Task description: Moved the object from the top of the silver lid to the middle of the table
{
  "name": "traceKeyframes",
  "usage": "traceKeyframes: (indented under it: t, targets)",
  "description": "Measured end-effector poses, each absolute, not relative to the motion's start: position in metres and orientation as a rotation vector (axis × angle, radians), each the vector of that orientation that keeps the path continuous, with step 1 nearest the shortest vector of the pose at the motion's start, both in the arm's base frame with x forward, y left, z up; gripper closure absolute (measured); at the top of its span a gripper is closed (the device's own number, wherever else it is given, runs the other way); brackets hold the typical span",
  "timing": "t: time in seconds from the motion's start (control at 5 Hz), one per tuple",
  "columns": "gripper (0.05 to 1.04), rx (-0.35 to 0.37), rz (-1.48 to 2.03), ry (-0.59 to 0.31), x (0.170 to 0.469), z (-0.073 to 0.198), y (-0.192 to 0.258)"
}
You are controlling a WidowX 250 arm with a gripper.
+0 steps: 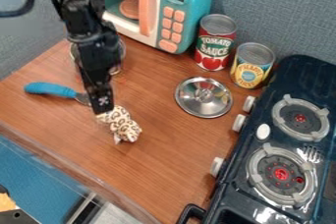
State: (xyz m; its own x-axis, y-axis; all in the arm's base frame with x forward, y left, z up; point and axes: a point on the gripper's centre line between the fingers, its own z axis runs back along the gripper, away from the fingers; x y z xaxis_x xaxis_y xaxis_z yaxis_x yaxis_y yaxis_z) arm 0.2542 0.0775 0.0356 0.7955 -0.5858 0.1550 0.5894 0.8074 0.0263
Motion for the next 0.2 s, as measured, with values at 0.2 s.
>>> traceKeyframes:
  t: [0.2]
  targets:
    - [0.083,-0.025,-0.638,-0.159,0.2540,0.0356,0.0772]
